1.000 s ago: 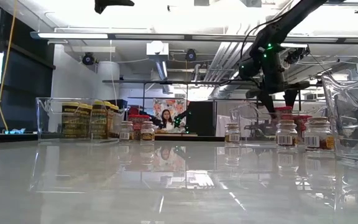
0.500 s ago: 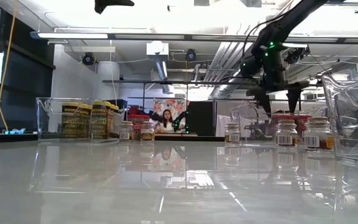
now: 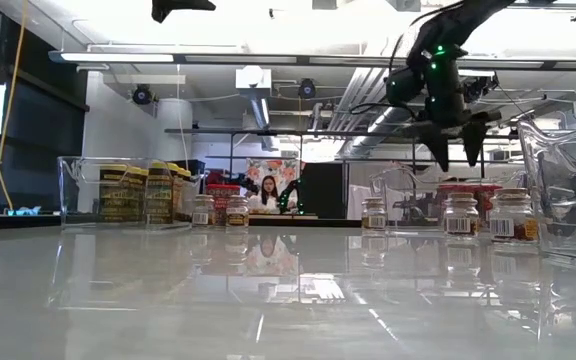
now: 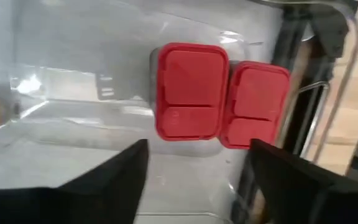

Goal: Sort spices by type
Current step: Put the red seasoning can into the top right transparent bin

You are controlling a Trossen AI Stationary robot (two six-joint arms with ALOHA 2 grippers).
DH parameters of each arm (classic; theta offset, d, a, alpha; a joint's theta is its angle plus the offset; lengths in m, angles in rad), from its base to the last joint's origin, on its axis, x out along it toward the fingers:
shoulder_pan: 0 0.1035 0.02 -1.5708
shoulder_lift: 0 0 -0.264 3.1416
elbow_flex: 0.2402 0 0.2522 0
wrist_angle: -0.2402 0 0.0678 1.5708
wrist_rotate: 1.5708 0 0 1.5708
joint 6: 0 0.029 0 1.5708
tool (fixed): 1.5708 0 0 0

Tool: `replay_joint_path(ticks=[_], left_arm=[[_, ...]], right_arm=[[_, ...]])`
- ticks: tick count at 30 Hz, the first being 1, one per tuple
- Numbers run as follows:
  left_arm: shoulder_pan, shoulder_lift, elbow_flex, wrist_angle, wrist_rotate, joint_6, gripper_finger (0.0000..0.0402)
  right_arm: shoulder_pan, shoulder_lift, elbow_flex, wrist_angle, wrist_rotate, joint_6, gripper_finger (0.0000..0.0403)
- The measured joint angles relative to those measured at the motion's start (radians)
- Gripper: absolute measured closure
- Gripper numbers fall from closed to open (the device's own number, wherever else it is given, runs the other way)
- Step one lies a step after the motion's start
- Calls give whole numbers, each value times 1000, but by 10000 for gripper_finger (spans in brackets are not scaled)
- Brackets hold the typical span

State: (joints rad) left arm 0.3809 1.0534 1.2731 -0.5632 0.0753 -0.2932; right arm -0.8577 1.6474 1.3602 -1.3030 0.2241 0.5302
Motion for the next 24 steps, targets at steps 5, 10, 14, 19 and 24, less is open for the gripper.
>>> replay_joint_path(ticks=[5,10,14,19,24], left_arm=[[0,0,0,0,0,0,147],[0,0,0,-13,1,0,147],[-2,0,0,-96,23,-16,147],[-31,21,0,-405,-41,-225,147],[-141,75,-1,-848,-147,-482,147]], right_arm=[[81,0,0,30,-93,-56,300],[235,-26,0,55,-139,-140,378],[366,-73,0,124,-173,-139,326],[468,-131,0,228,-86,-65,261],[467,-137,0,247,-75,-37,205]])
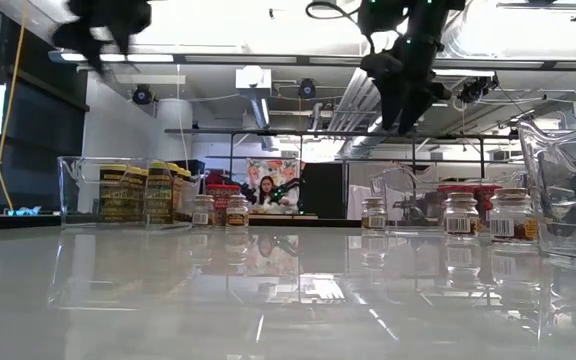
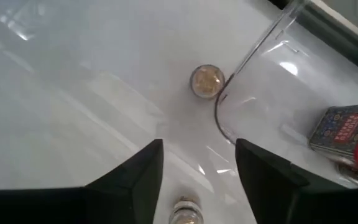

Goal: Sort spices by type
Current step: Put the red seasoning can into the top right transparent bin

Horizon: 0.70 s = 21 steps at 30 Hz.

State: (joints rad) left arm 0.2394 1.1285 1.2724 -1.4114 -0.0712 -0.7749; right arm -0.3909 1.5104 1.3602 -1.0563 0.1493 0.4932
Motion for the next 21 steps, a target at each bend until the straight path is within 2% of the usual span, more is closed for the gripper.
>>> replay_joint_path(ticks=[4,9,15,18,21], left_arm=[[-158,42,0,-159,-28,-210,147],[-357,72,-54,-141,-9,-407,147],[-551,72,-186,-145,124,-576,155],[-630,70,-200,-124,112,-571,194],[-664,70,-230,-111,102,-514,276]], right_arm=[[-9,2,0,43,2,-4,192],[-22,3,0,75,-12,-48,192],[-29,3,0,74,-28,-59,192],[-28,3,0,83,-28,-69,192],[-28,4,0,100,-29,-72,192]])
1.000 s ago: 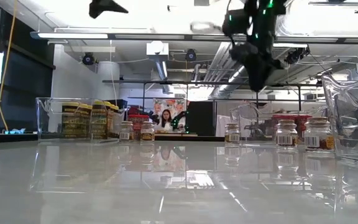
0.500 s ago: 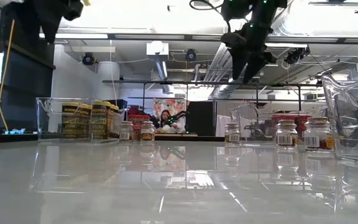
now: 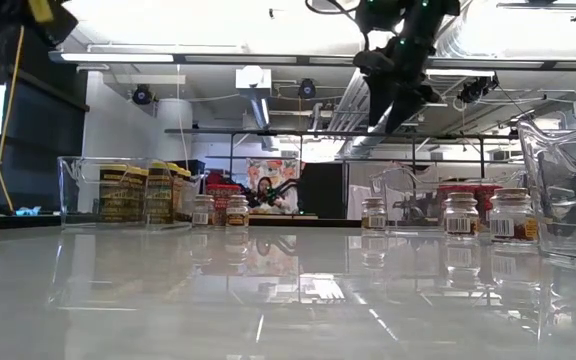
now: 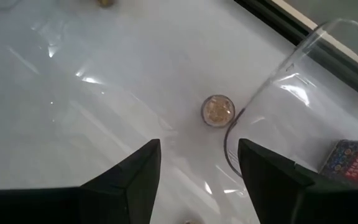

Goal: Sort spices by type
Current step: Put the red seasoning can into the top right transparent bin

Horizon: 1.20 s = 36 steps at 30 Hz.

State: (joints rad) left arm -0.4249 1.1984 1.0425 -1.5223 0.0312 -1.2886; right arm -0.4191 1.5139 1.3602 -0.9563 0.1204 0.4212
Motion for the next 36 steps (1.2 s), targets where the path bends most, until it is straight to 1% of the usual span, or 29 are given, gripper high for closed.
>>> replay_joint_path(ticks=[2,3,4,6,8,10,18,22,25,29,31,33,36], left_arm=[[-1,-1,-36,34,15,56,350],[1,-2,-59,51,29,86,375],[8,-2,-83,68,43,111,386],[21,-2,-131,112,64,155,388],[28,-2,-169,181,64,193,397],[40,-2,-189,209,64,200,399],[59,-3,-191,181,62,201,401],[58,-2,-192,142,12,249,401],[58,-1,-207,149,-8,295,401],[58,-5,-241,192,5,333,401],[59,-6,-256,201,15,340,401],[70,-4,-255,206,11,341,401],[128,-3,-230,249,-3,387,401]], right_arm=[[0,0,0,12,0,0,192],[0,0,0,21,0,0,192],[0,0,0,26,-1,3,192],[0,0,0,28,-1,19,192],[0,0,0,27,-3,26,192],[0,0,0,27,-24,27,192],[0,0,0,27,-32,50,192],[0,0,0,27,-32,50,192],[0,0,0,36,-32,50,192],[0,0,0,36,-33,49,192],[0,-3,0,29,-70,27,192],[1,-25,0,6,-103,27,192],[2,-95,0,-10,-106,50,192]])
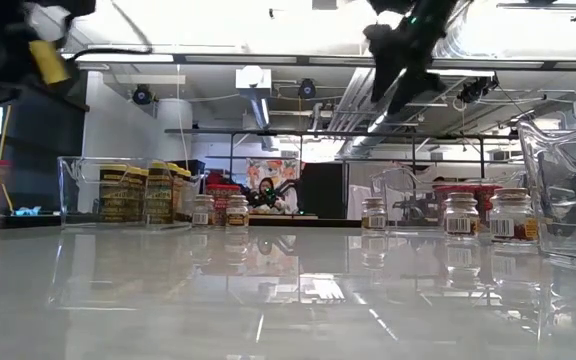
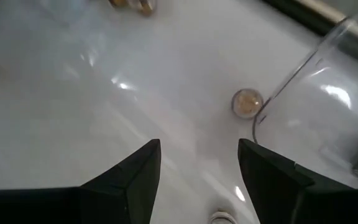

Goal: Sort spices by type
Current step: Put the red seasoning can into the top right transparent bin

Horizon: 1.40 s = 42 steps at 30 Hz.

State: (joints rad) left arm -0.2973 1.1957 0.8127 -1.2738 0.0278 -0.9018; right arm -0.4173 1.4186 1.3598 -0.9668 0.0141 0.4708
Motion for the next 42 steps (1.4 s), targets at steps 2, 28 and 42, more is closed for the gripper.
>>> replay_joint_path(ticks=[2,28,42], left_arm=[[65,2,15,89,-36,54,401],[476,731,630,861,35,470,401],[729,417,772,498,-33,811,401]], right_arm=[[-1,-48,0,-7,3,1,192],[97,-251,0,-18,47,210,192],[283,-54,0,78,143,535,192]])
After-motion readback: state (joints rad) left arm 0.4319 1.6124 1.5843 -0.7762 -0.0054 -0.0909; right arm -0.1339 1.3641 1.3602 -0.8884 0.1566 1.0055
